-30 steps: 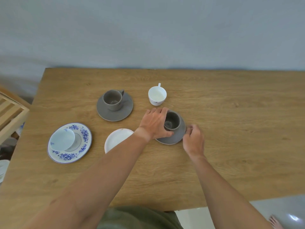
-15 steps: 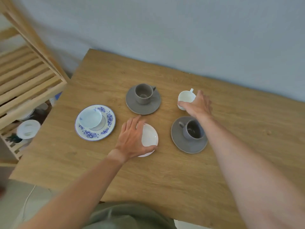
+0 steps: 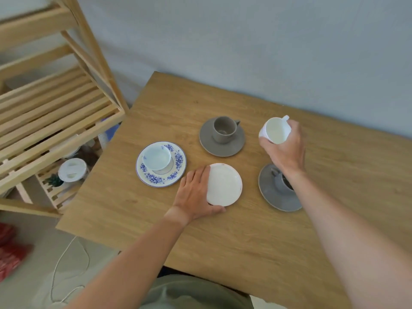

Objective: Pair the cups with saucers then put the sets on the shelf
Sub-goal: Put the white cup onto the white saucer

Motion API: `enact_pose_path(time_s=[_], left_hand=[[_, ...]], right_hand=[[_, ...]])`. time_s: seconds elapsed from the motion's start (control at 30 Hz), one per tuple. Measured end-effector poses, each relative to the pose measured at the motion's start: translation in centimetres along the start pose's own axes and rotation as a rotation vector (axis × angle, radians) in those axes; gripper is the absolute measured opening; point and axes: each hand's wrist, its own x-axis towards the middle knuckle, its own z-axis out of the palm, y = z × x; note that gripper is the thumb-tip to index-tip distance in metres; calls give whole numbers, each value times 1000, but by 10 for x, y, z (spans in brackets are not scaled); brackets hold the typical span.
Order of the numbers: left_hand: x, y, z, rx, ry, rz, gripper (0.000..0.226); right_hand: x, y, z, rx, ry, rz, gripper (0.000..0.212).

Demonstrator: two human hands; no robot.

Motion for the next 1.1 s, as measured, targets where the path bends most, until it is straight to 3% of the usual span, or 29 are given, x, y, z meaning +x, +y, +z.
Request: enact_pose_path(time_s=[0.17, 0.33, 0.43, 0.67, 0.83, 1.1], left_hand=[[13, 6, -10, -154, -52, -91, 127], [23, 7, -17, -439, -81, -219, 65], [34, 4, -23, -442, -90, -268, 47], [44, -3, -28, -476, -213, -285, 37], [42, -7, -28, -684, -311, -340, 29], [38, -2, -36, -796, -440, -371, 29]], right_hand=[[-49, -4, 9, 29, -58, -223, 74], [-91, 4, 33, -94, -229, -276, 79], [-108, 8, 45, -122, -272, -226, 83], [-129, 13, 63, -101, -197, -224, 83], [-138, 14, 77, -54, -110, -200, 83], [-151, 15, 92, 79, -62, 50, 84]])
